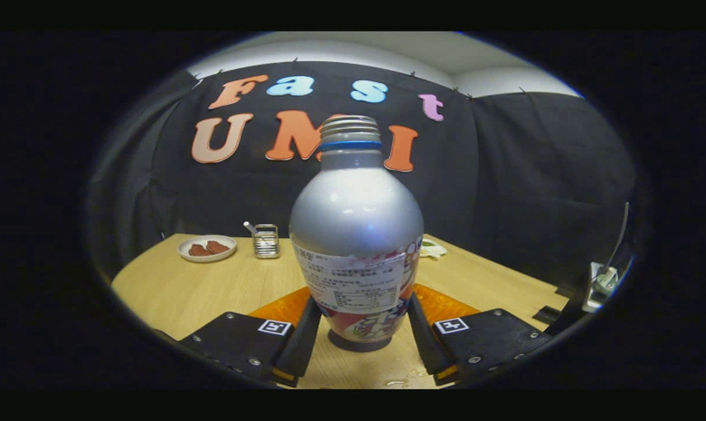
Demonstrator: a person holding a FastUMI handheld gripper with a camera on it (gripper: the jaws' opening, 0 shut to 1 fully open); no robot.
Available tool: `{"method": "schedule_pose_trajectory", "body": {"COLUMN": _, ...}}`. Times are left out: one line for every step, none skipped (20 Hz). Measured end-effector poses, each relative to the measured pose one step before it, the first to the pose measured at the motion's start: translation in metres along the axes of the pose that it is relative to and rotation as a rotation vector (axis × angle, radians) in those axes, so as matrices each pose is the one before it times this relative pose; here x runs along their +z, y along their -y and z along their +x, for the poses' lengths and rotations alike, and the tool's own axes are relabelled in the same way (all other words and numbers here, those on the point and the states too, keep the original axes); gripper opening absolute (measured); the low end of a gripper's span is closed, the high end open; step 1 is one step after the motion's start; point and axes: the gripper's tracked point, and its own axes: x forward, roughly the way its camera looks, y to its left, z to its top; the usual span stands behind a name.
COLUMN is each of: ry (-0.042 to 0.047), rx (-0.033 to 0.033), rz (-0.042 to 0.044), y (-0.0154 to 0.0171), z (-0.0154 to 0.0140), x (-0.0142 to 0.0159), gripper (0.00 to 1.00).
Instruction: Take the bottle from table, then pour the juice into the cup, finally place the bottle on the coaster
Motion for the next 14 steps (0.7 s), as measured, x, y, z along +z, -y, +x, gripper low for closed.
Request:
{"method": "schedule_pose_trajectory", "body": {"ry": -0.01925, "rx": 0.01133, "rz": -0.01998, "y": -0.00641, "z": 0.00669, "x": -0.00739, "gripper": 0.74}}
{"method": "schedule_pose_trajectory", "body": {"ry": -0.01832, "rx": 0.01705, "rz": 0.0075, "y": -0.00785, "z": 0.00591, "x": -0.00796, "gripper": 0.74}}
{"method": "schedule_pose_trajectory", "body": {"ry": -0.01816, "rx": 0.00591, "rz": 0.01128, "y": -0.00386, "z": 0.00441, "x": -0.00883, "gripper": 0.74}}
{"method": "schedule_pose_trajectory", "body": {"ry": -0.01939, "rx": -0.00274, "rz": 0.00833, "y": -0.00068, "z": 0.0055, "x": -0.00755, "gripper": 0.75}}
{"method": "schedule_pose_trajectory", "body": {"ry": -0.00798, "rx": 0.00013, "rz": 0.00929, "y": -0.00116, "z": 0.00443, "x": -0.00635, "gripper": 0.74}}
{"method": "schedule_pose_trajectory", "body": {"ry": -0.00508, "rx": 0.00622, "rz": 0.01013, "y": -0.00475, "z": 0.00311, "x": -0.00467, "gripper": 0.74}}
{"method": "schedule_pose_trajectory", "body": {"ry": -0.01088, "rx": -0.00664, "rz": 0.00661, "y": 0.00059, "z": 0.00526, "x": -0.00542, "gripper": 0.74}}
{"method": "schedule_pose_trajectory", "body": {"ry": -0.01326, "rx": -0.006, "rz": 0.00621, "y": 0.00216, "z": 0.00398, "x": -0.00594, "gripper": 0.75}}
{"method": "schedule_pose_trajectory", "body": {"ry": -0.0074, "rx": -0.00378, "rz": 0.01282, "y": 0.0005, "z": 0.00439, "x": -0.00312, "gripper": 0.76}}
{"method": "schedule_pose_trajectory", "body": {"ry": -0.00707, "rx": -0.00264, "rz": 0.01806, "y": 0.00187, "z": 0.00291, "x": -0.00278, "gripper": 0.76}}
{"method": "schedule_pose_trajectory", "body": {"ry": -0.00638, "rx": -0.00026, "rz": 0.0189, "y": 0.0014, "z": 0.00242, "x": -0.00333, "gripper": 0.76}}
{"method": "schedule_pose_trajectory", "body": {"ry": -0.00842, "rx": 0.00113, "rz": 0.01575, "y": 0.00098, "z": 0.00258, "x": -0.00299, "gripper": 0.76}}
{"method": "schedule_pose_trajectory", "body": {"ry": -0.00591, "rx": -0.00007, "rz": 0.01018, "y": 0.001, "z": 0.00229, "x": -0.00237, "gripper": 0.77}}
{"method": "schedule_pose_trajectory", "body": {"ry": -0.00442, "rx": -0.00496, "rz": 0.00462, "y": 0.00097, "z": 0.00134, "x": -0.00251, "gripper": 0.77}}
